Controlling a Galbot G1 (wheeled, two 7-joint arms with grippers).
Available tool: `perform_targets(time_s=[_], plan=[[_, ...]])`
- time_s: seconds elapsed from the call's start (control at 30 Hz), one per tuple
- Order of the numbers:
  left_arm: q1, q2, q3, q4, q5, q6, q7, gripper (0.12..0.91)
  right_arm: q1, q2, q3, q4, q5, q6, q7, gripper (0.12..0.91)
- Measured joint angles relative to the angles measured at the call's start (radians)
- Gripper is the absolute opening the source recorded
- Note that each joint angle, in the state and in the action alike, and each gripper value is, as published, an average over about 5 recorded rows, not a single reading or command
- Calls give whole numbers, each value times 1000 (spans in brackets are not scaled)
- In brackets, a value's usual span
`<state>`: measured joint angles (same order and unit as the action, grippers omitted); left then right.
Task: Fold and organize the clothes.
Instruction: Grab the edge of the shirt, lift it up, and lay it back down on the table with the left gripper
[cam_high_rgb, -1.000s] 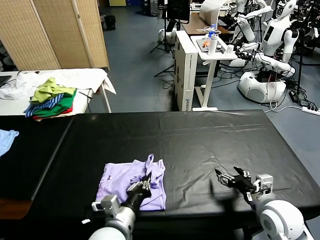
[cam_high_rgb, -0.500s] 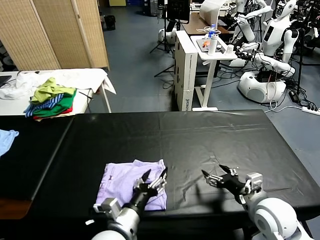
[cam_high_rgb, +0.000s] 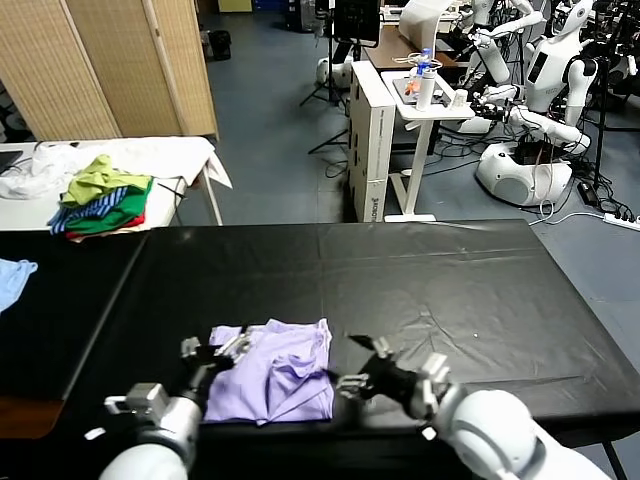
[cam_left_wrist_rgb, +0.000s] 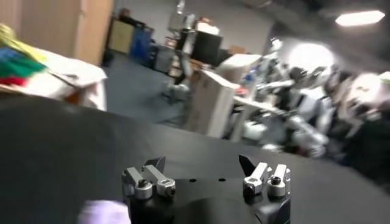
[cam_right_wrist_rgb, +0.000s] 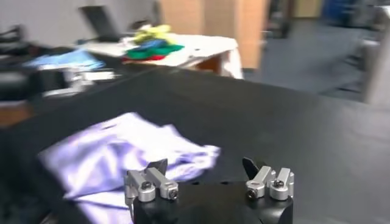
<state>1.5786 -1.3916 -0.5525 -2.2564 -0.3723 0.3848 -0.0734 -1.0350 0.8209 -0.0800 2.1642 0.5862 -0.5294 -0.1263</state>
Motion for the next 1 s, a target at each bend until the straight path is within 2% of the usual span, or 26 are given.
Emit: perform_targets(time_s=[0.2,0.33,0.5,0.67,0.77,0.87,1.0], plan=[[15,6,-27,13,24,-9,3,907,145,28,-161,-45,2,-3,2,890],[19,4,-31,18,32,-11,3,907,196,41,-219,-69,3,-4,4,809],[22,0,-32,26,41,-12,3,907,219,51,-244,-86,3,-4,7,710],[29,-4,-33,30,48,-14,2,907,222,52,-246,-92,3,-5,9,447],[31,-8,-33,30,51,-14,2,907,219,54,-241,-94,2,-5,11,315],[33,-10,-33,30,54,-15,1,907,211,52,-231,-89,2,-5,14,227],[39,-14,-33,30,58,-16,0,907,194,39,-211,-71,2,-7,16,179]])
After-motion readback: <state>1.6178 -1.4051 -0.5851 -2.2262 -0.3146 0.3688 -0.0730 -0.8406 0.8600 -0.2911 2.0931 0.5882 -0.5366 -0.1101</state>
